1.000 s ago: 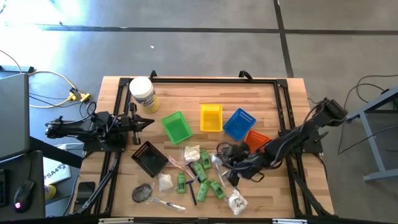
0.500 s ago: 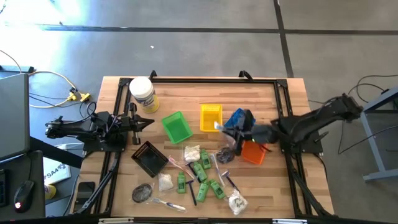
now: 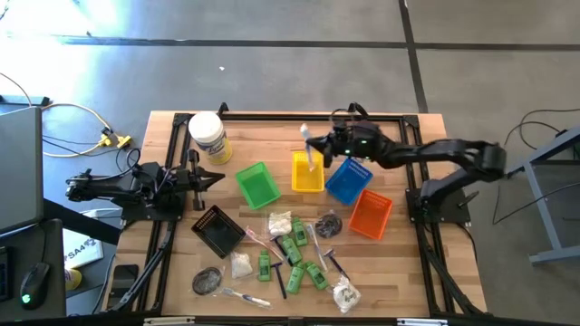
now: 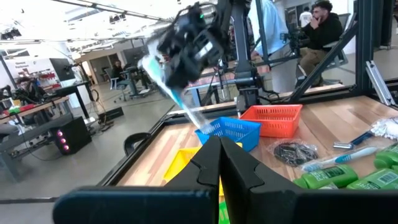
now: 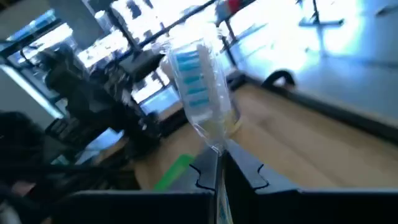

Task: Pick & Place Travel size toiletries
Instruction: Put the right blue toothbrush into the yellow bin

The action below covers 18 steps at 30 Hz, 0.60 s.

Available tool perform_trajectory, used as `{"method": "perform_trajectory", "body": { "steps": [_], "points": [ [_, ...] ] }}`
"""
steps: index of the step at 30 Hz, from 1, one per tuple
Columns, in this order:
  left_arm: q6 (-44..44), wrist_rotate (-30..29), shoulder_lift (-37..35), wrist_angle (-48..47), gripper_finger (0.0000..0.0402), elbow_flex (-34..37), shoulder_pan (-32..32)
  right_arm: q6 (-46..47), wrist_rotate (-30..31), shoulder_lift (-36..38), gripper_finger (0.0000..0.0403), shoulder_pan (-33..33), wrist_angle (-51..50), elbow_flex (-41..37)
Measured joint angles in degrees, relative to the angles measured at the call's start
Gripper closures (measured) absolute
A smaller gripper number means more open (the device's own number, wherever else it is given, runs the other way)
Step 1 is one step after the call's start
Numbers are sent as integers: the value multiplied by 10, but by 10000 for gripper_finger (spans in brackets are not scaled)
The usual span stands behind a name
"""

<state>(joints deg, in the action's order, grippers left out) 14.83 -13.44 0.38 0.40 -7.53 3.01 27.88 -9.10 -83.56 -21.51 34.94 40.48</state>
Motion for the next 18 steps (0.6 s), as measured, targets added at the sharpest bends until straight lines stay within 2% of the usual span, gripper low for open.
{"method": "perform_trajectory", "body": {
  "steps": [6, 14, 18],
  "points": [
    [34, -7, 0, 0, 402, 0, 0, 6, 5, -83, 398, 10, -5, 28],
    [34, -8, 0, -6, 402, 0, 0, -4, 104, -96, 398, 34, -48, 30],
    [34, -8, 0, -8, 402, 0, 0, -25, 129, -96, 398, 45, -61, 30]
  ]
}}
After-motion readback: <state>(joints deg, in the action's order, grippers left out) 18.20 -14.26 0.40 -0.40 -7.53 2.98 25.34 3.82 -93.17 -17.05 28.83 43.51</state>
